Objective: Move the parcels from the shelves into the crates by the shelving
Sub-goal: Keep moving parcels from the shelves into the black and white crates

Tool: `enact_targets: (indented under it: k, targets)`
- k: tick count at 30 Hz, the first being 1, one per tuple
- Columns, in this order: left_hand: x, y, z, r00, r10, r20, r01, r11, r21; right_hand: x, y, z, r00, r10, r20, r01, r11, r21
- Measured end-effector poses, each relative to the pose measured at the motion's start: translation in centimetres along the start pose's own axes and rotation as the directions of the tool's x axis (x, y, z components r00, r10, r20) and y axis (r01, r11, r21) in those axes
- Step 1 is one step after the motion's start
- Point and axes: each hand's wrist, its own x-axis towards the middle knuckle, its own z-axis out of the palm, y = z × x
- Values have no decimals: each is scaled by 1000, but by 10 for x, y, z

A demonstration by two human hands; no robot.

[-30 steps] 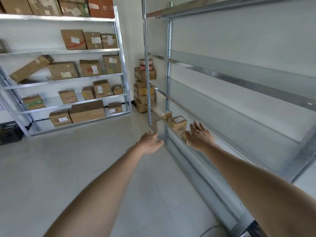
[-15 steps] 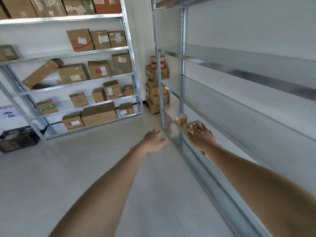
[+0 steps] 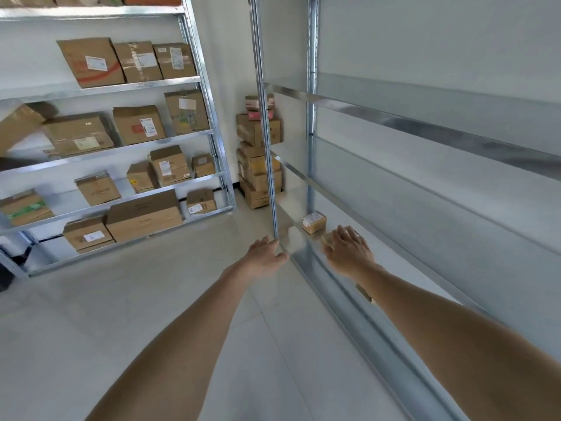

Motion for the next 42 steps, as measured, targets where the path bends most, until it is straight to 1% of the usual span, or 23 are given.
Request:
enact_targets:
  k: [3, 8, 15, 21, 28, 35, 39, 42]
  targets:
    - [50, -25, -23, 1000, 26, 4, -26, 1000, -12, 44, -18, 4, 999, 44, -6, -44, 999, 3]
    - [119, -63, -64, 994, 88, 57, -87, 996, -27, 115, -51, 13, 994, 109, -8, -108, 993, 41]
    - [214, -96, -87, 983, 127, 136, -121, 991, -51, 192, -69, 23, 980, 192, 48, -195, 978, 71]
    - [303, -104, -94, 967, 150, 204, -143, 989, -48, 268, -59, 38, 965, 248, 88, -257, 961, 107]
    - [423, -94, -109, 956, 121, 268, -114, 993, -41, 377, -27, 48, 939, 320, 122, -338, 926, 170]
    - [508, -86, -111, 925, 141, 354, -127, 990, -63, 451, -2, 68, 915, 359, 187, -392, 901, 187]
    - [558, -88, -109, 911, 156, 383, -131, 987, -92, 486, 5, 78, 893, 394, 215, -438, 871, 221]
    - [597, -92, -108, 887, 170, 429, -135, 985, -109, 516, 4, 90, 867, 430, 249, -491, 820, 293]
